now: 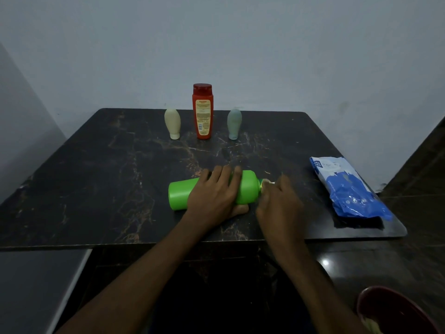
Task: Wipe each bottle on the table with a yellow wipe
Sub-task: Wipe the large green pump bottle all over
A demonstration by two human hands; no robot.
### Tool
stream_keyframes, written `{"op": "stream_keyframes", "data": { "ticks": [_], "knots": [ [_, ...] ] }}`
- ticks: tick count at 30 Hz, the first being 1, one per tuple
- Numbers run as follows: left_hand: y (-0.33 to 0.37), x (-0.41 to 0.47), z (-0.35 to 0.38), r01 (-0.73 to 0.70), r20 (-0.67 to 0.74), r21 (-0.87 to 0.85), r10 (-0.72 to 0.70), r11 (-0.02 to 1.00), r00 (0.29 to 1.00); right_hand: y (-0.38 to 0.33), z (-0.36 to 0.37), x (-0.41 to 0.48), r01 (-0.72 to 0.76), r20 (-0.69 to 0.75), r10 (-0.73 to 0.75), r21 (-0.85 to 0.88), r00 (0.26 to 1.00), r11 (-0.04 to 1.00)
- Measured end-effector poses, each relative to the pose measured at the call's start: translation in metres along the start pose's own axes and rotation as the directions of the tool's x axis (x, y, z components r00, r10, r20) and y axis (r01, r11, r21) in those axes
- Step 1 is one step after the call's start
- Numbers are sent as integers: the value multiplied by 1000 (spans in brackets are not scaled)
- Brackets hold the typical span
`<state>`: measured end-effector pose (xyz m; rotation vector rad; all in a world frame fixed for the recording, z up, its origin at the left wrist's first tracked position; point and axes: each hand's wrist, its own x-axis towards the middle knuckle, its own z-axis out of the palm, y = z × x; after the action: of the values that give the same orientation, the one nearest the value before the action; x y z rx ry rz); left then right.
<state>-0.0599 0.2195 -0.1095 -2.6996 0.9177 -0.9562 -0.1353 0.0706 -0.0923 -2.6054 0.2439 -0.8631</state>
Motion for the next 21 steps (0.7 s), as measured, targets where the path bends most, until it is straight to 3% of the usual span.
{"op": "stream_keyframes", "data": {
  "ticks": [2, 7, 11, 14, 18, 21],
  "knots": [
    [0, 0, -1, -6, 9, -1, 6, 1000, 1000, 7, 5, -12, 21, -88, -11, 110, 996, 994],
    [1, 0, -2, -13, -6, 7, 13, 1000, 1000, 14, -6, -1, -29, -135, 62, 234, 989, 972],
    [0, 0, -4, -15, 2, 7, 15, 1000, 1000, 12, -8, 23, 122, 2, -123, 47, 992, 991],
    [-1, 0, -4, -8, 20, -2, 8, 1000, 1000, 17, 1, 5, 148, 46, -150, 35, 988, 988],
    [-1, 0, -5, -6, 6, -1, 6, 1000, 1000, 38, -6, -15, 92, -62, -82, 178, 995, 980],
    [-1, -1, -6, -26, -54, -11, 25, 1000, 998, 60, -29, 20, 53, -149, 19, 467, 989, 883]
  ]
}}
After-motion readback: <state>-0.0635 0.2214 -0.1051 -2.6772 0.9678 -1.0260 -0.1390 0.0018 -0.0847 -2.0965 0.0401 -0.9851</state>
